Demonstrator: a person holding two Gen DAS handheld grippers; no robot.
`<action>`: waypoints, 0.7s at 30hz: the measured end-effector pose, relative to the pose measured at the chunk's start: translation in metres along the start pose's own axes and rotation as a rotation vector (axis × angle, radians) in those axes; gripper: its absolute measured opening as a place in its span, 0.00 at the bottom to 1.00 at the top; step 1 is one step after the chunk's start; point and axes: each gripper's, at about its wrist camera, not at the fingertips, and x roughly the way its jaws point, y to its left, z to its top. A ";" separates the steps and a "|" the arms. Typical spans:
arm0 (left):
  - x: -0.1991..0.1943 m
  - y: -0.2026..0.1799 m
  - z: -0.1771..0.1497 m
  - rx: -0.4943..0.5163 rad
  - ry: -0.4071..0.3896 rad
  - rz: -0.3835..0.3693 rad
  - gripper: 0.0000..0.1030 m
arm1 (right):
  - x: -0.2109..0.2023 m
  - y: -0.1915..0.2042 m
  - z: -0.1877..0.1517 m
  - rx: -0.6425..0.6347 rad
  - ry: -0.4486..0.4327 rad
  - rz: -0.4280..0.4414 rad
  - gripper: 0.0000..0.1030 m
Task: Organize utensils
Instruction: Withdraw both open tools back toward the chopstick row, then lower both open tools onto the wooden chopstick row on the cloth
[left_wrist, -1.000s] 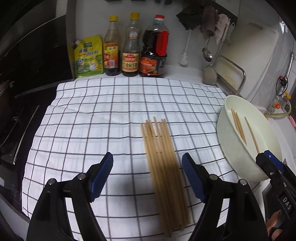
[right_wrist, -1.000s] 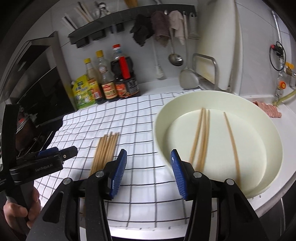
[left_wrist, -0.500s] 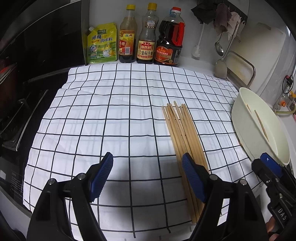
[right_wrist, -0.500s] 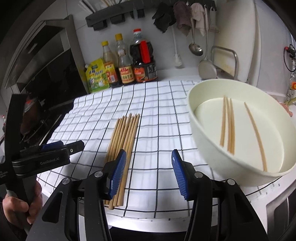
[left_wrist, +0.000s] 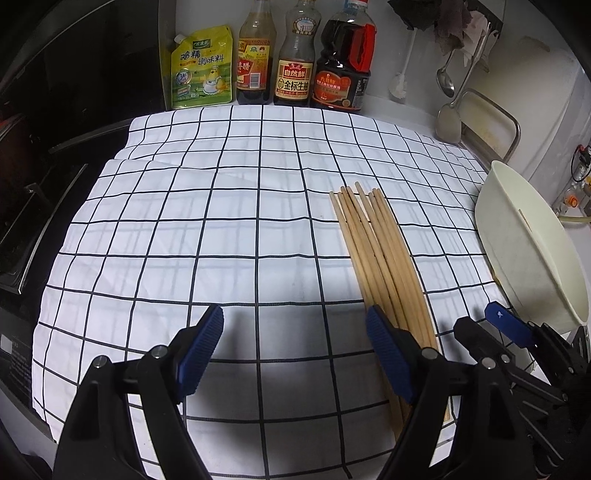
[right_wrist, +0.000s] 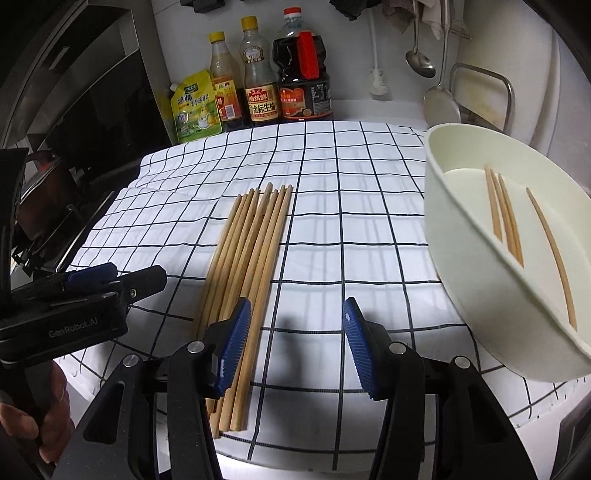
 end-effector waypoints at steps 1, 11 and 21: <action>0.002 0.000 0.000 0.000 0.002 0.002 0.77 | 0.003 0.001 0.000 -0.004 0.007 -0.006 0.48; 0.012 0.008 0.004 -0.026 0.013 0.007 0.77 | 0.021 0.006 0.000 -0.033 0.048 -0.032 0.48; 0.013 0.002 0.003 -0.012 0.016 -0.004 0.77 | 0.023 0.009 -0.001 -0.061 0.063 -0.042 0.49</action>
